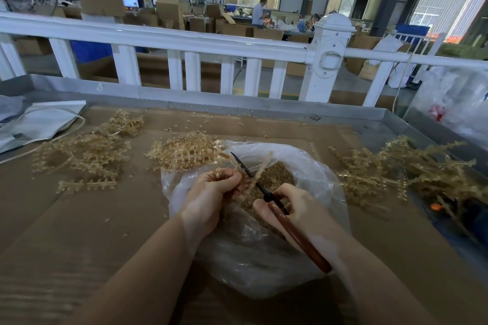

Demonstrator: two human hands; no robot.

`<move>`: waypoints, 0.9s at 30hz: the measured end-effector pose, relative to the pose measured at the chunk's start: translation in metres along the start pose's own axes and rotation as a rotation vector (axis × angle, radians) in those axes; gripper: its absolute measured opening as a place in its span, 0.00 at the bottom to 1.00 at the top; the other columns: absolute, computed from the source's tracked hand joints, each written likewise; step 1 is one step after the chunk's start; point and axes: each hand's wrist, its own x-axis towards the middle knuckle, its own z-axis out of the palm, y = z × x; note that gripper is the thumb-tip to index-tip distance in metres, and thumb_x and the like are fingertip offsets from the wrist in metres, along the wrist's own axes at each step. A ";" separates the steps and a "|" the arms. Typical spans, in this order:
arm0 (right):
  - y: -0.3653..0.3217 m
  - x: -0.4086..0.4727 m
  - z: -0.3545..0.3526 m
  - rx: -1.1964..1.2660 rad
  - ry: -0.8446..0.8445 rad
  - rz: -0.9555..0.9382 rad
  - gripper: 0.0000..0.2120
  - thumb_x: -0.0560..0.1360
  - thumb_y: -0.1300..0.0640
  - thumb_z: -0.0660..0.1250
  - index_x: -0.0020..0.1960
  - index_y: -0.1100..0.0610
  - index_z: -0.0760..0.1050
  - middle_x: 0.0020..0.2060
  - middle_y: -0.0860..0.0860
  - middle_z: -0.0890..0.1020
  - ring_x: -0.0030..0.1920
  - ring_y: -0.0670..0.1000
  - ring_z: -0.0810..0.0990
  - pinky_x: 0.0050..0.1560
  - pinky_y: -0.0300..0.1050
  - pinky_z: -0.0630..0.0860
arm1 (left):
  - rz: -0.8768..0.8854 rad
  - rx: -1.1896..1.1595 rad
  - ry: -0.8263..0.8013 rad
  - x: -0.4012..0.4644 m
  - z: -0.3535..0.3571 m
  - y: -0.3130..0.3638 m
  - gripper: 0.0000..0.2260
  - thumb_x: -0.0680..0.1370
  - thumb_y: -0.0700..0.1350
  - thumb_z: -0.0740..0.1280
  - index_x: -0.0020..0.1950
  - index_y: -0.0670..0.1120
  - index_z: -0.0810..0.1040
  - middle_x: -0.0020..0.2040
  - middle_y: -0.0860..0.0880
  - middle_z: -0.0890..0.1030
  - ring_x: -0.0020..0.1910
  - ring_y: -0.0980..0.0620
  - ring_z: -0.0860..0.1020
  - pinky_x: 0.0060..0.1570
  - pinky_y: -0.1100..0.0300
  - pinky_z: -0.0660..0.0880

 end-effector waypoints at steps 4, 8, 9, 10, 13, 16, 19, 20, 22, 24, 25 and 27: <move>-0.003 0.001 -0.002 0.029 -0.018 0.011 0.15 0.70 0.33 0.65 0.41 0.45 0.72 0.30 0.39 0.77 0.32 0.33 0.75 0.30 0.29 0.66 | -0.022 0.009 -0.003 0.002 -0.002 -0.001 0.10 0.74 0.31 0.66 0.34 0.41 0.78 0.29 0.45 0.78 0.27 0.51 0.77 0.30 0.61 0.78; -0.005 0.002 -0.002 0.005 -0.030 0.004 0.14 0.71 0.35 0.65 0.42 0.46 0.72 0.33 0.42 0.77 0.33 0.37 0.76 0.32 0.30 0.67 | -0.038 0.006 0.001 0.003 -0.004 -0.001 0.08 0.73 0.32 0.66 0.35 0.41 0.78 0.32 0.43 0.79 0.32 0.48 0.78 0.35 0.58 0.79; -0.005 0.002 -0.002 -0.005 -0.028 0.002 0.15 0.71 0.35 0.65 0.41 0.46 0.71 0.33 0.42 0.77 0.34 0.39 0.77 0.33 0.31 0.67 | -0.038 0.005 0.003 0.003 -0.003 -0.001 0.07 0.73 0.32 0.66 0.36 0.41 0.78 0.32 0.43 0.79 0.32 0.48 0.78 0.35 0.58 0.79; -0.005 0.002 -0.002 -0.016 -0.024 -0.001 0.15 0.72 0.35 0.64 0.41 0.46 0.71 0.34 0.42 0.77 0.35 0.40 0.76 0.34 0.31 0.67 | -0.039 0.003 0.009 0.003 -0.003 -0.001 0.07 0.73 0.31 0.66 0.37 0.40 0.77 0.31 0.44 0.79 0.31 0.49 0.78 0.33 0.60 0.79; -0.006 0.003 -0.001 -0.041 -0.024 0.005 0.14 0.72 0.35 0.64 0.40 0.46 0.70 0.33 0.42 0.76 0.34 0.40 0.75 0.32 0.31 0.65 | -0.050 -0.011 0.026 0.004 -0.003 -0.001 0.05 0.73 0.31 0.66 0.40 0.39 0.76 0.30 0.44 0.79 0.28 0.50 0.79 0.29 0.61 0.78; -0.007 0.003 -0.002 -0.059 -0.037 0.012 0.15 0.73 0.35 0.64 0.40 0.46 0.70 0.33 0.44 0.77 0.34 0.41 0.76 0.33 0.33 0.66 | -0.051 0.002 0.024 0.004 -0.003 -0.001 0.05 0.73 0.31 0.66 0.42 0.39 0.75 0.30 0.45 0.80 0.30 0.50 0.79 0.31 0.60 0.79; -0.008 0.003 -0.004 -0.058 -0.056 0.021 0.15 0.73 0.35 0.63 0.42 0.46 0.71 0.34 0.44 0.77 0.35 0.41 0.76 0.33 0.32 0.67 | -0.044 0.031 0.022 0.005 -0.004 -0.002 0.05 0.74 0.31 0.66 0.42 0.40 0.76 0.31 0.45 0.79 0.32 0.49 0.77 0.36 0.58 0.78; -0.007 0.003 -0.004 -0.057 -0.057 0.022 0.15 0.73 0.35 0.63 0.44 0.46 0.72 0.34 0.44 0.77 0.34 0.40 0.76 0.33 0.31 0.66 | -0.040 0.037 0.020 0.005 -0.004 -0.003 0.05 0.74 0.31 0.66 0.41 0.40 0.76 0.30 0.45 0.79 0.33 0.48 0.77 0.37 0.58 0.77; -0.006 0.002 -0.003 -0.057 -0.043 0.014 0.15 0.73 0.35 0.63 0.44 0.47 0.73 0.31 0.43 0.76 0.31 0.39 0.75 0.30 0.30 0.66 | -0.029 0.037 0.015 0.005 -0.004 -0.003 0.05 0.74 0.31 0.66 0.40 0.40 0.76 0.31 0.45 0.78 0.34 0.48 0.75 0.39 0.57 0.75; -0.005 0.003 -0.003 -0.020 -0.028 0.008 0.15 0.72 0.35 0.64 0.44 0.47 0.74 0.30 0.43 0.76 0.30 0.36 0.75 0.30 0.29 0.67 | -0.024 0.041 0.004 0.004 -0.004 -0.002 0.06 0.74 0.31 0.66 0.40 0.40 0.77 0.32 0.44 0.78 0.33 0.47 0.76 0.38 0.56 0.75; -0.004 0.004 -0.003 0.008 -0.025 0.010 0.15 0.71 0.35 0.65 0.44 0.47 0.74 0.31 0.42 0.77 0.32 0.35 0.76 0.31 0.28 0.68 | -0.028 0.058 -0.013 0.003 -0.003 -0.002 0.05 0.74 0.31 0.66 0.40 0.39 0.77 0.32 0.43 0.79 0.32 0.47 0.78 0.34 0.57 0.77; -0.003 0.006 -0.003 0.048 -0.028 0.019 0.17 0.70 0.33 0.64 0.45 0.47 0.75 0.35 0.42 0.80 0.36 0.37 0.78 0.36 0.29 0.70 | -0.034 0.105 -0.038 0.000 -0.001 -0.002 0.03 0.73 0.32 0.67 0.45 0.38 0.77 0.31 0.43 0.81 0.29 0.49 0.80 0.29 0.61 0.77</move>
